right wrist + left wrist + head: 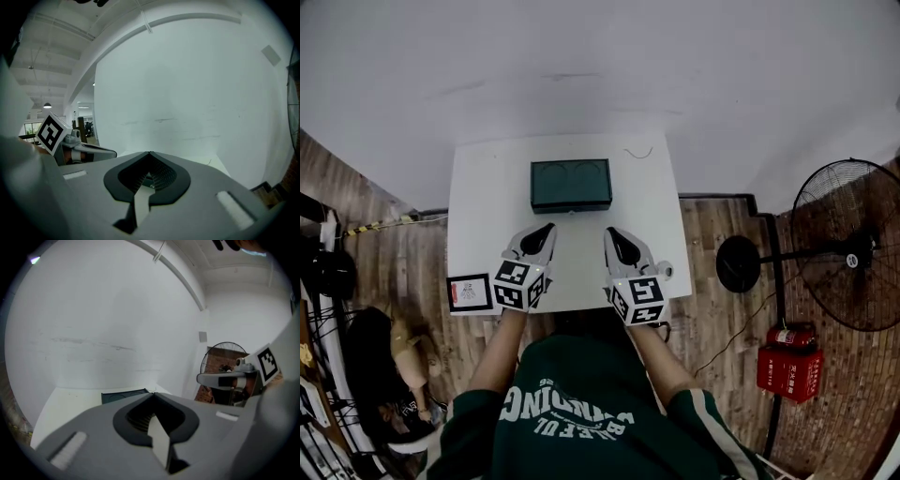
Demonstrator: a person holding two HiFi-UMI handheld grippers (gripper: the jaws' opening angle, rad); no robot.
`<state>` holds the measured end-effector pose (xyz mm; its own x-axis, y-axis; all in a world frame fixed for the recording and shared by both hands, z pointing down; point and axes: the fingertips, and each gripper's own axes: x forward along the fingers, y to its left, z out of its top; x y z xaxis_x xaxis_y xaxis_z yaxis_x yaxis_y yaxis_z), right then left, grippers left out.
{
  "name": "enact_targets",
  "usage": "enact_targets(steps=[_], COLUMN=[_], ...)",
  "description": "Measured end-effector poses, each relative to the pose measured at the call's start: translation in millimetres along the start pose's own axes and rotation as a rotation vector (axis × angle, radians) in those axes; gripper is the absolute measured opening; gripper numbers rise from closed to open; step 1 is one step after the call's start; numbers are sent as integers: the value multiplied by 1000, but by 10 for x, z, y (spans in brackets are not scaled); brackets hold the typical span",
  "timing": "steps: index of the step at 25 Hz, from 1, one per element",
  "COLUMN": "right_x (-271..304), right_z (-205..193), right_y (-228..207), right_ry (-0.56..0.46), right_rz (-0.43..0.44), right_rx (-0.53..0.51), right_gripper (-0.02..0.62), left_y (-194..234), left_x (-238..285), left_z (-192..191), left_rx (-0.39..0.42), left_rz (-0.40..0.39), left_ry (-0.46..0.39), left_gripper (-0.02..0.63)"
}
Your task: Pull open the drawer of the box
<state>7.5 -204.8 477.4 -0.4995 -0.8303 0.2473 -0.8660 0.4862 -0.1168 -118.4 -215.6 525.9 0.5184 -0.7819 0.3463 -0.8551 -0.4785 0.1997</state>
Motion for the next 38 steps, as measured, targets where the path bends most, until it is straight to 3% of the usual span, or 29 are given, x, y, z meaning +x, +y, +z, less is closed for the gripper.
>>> enact_targets(steps=[8, 15, 22, 27, 38], right_x=[287, 283, 285, 257, 186], right_z=[-102, -432, -637, -721, -805], right_y=[-217, -246, -364, -529, -775], right_ry=[29, 108, 154, 176, 195], right_rz=[27, 52, 49, 21, -25], right_rx=[2, 14, 32, 45, 67], right_gripper=[2, 2, 2, 2, 2], left_y=[111, 142, 295, 457, 556], left_x=[398, 703, 1121, 1356, 1629], left_z=[-281, -902, -1246, -1395, -1594], left_rx=[-43, -163, -249, -373, -484], left_rz=[25, 53, 91, 161, 248], left_ry=[70, 202, 292, 300, 358], left_gripper=[54, 54, 81, 167, 148])
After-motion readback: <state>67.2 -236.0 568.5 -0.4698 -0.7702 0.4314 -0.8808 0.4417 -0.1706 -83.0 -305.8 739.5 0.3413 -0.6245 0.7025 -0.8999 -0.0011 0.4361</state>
